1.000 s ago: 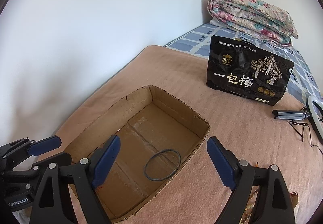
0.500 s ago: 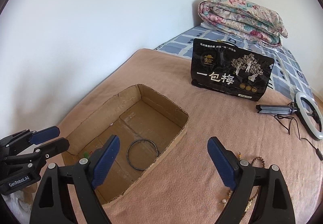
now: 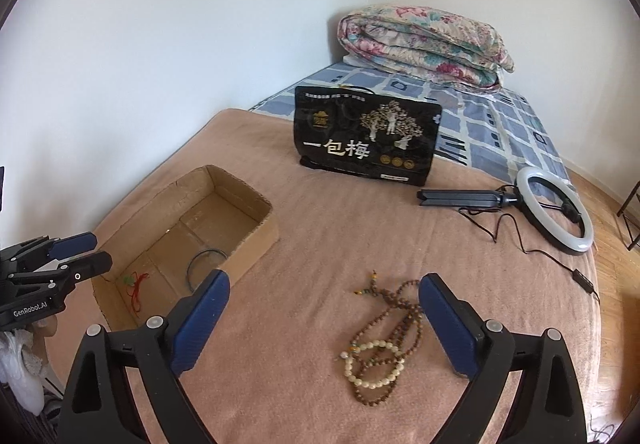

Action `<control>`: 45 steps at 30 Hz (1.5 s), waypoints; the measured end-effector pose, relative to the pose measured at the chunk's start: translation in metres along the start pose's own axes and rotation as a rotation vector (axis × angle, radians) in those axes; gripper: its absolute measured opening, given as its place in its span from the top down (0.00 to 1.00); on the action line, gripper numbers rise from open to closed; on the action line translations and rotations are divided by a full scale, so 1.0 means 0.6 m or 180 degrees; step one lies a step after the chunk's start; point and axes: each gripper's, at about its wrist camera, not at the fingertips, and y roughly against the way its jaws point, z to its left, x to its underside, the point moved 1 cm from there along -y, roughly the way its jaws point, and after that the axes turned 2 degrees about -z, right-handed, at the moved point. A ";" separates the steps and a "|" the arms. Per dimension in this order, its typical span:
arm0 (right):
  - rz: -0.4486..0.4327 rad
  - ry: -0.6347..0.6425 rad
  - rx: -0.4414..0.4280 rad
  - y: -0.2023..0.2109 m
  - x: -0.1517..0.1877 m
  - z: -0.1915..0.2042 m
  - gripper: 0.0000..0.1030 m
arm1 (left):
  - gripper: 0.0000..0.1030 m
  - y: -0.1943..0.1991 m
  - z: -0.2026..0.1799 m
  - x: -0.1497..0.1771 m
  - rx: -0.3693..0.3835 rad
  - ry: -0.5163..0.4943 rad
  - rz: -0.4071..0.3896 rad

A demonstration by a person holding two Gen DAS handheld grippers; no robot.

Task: Organize jewelry
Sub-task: 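Release the pendant and bangle into the box and withdraw both grippers, then grasp the wooden bead strands with the left gripper while the right grasps the watch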

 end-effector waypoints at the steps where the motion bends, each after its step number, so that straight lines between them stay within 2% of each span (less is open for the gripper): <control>1: 0.0000 -0.0010 0.0041 0.006 0.004 -0.012 0.05 | 0.43 0.000 -0.006 0.000 0.0011 -0.0016 0.0001; 9: -0.0009 -0.0054 0.0402 0.052 0.042 -0.095 0.02 | 0.43 -0.007 -0.060 0.005 0.0078 -0.0239 0.0042; 15: 0.0039 -0.0279 0.0545 0.065 0.072 -0.164 0.02 | 0.43 -0.017 -0.106 0.010 0.0174 -0.0436 0.0086; 22: 0.0089 -0.0543 0.0676 0.066 0.108 -0.231 0.02 | 0.43 -0.043 -0.150 0.009 0.0320 -0.0468 0.0205; 24: 0.0135 -0.0628 0.0685 0.058 0.119 -0.247 0.02 | 0.42 -0.053 -0.161 0.007 0.0363 -0.0457 0.0253; 26: 0.0193 -0.0700 0.0676 0.049 0.129 -0.263 0.02 | 0.31 -0.064 -0.174 0.005 0.0411 -0.0436 0.0281; 28: 0.0242 -0.0766 0.0666 0.040 0.137 -0.278 0.02 | 0.29 -0.078 -0.185 0.003 0.0467 -0.0409 0.0328; 36: 0.0496 -0.1014 0.0617 -0.006 0.160 -0.333 0.03 | 0.29 -0.151 -0.240 0.000 0.0656 -0.0258 0.0561; 42: 0.0682 -0.1182 0.0480 -0.052 0.167 -0.356 0.16 | 0.29 -0.209 -0.292 -0.002 0.0743 -0.0333 0.0709; 45: 0.0740 -0.1176 0.0426 -0.074 0.168 -0.358 0.20 | 0.29 -0.242 -0.307 -0.008 0.0786 -0.0220 0.0803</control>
